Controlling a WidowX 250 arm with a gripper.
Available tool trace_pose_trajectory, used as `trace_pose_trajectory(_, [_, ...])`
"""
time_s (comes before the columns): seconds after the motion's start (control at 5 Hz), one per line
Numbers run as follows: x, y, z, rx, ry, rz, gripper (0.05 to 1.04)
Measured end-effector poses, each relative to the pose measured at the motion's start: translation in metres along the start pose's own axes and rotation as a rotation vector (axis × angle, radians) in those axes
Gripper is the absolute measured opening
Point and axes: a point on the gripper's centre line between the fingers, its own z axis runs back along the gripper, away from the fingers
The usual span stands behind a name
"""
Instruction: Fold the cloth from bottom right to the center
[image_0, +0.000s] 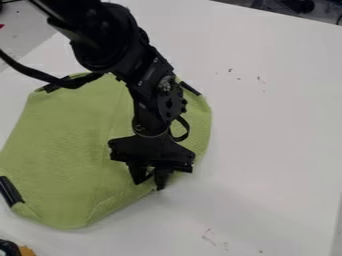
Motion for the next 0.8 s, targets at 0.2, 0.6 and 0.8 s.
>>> trace_pose_trajectory(0.2, [-0.002,0.009,0.010,0.078,0.026,0.014,0.203])
trace_pose_trajectory(0.6, [0.037,0.050,0.038,0.162,-0.074,0.086,0.098])
trace_pose_trajectory(0.8, [0.053,0.073,0.016,0.111,-0.102,0.089,0.094])
